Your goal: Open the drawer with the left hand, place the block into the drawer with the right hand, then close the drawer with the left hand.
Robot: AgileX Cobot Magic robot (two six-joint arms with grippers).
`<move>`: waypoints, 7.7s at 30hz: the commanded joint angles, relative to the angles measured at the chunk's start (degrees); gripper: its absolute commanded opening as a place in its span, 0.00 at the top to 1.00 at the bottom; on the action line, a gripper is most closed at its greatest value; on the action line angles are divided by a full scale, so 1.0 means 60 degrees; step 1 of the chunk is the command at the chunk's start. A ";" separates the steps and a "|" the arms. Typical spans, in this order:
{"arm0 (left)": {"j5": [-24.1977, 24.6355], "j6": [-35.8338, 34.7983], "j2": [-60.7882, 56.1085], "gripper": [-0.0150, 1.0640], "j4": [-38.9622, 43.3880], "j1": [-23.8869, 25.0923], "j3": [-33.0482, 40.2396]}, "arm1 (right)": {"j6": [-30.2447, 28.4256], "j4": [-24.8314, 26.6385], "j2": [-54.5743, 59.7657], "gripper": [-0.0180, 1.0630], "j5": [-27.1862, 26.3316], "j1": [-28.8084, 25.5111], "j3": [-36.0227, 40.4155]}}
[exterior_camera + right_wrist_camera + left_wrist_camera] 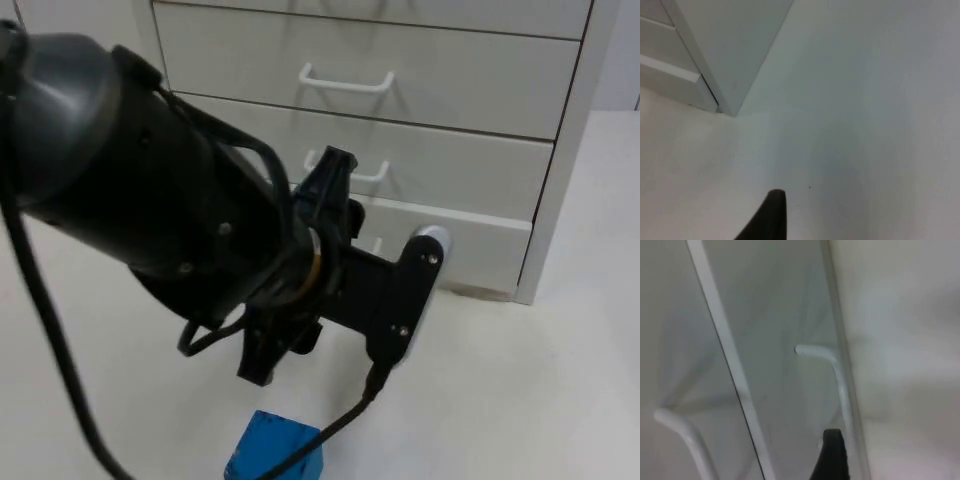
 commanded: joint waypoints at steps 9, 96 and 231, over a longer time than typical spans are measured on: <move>-0.0245 -0.0298 0.0499 0.42 0.0051 0.0509 -0.0554 | -0.0009 -0.0034 0.0002 0.01 -0.0082 0.0031 -0.0028; 0.0278 0.6384 -0.0383 0.95 -0.6175 -0.0303 0.1153 | -0.0009 0.0027 0.0002 0.01 -0.0161 0.0031 -0.0028; 0.3972 0.3054 -1.4156 0.03 -1.6352 0.6351 0.3773 | 0.0135 -0.0347 0.4425 0.01 0.0167 0.6861 -0.2027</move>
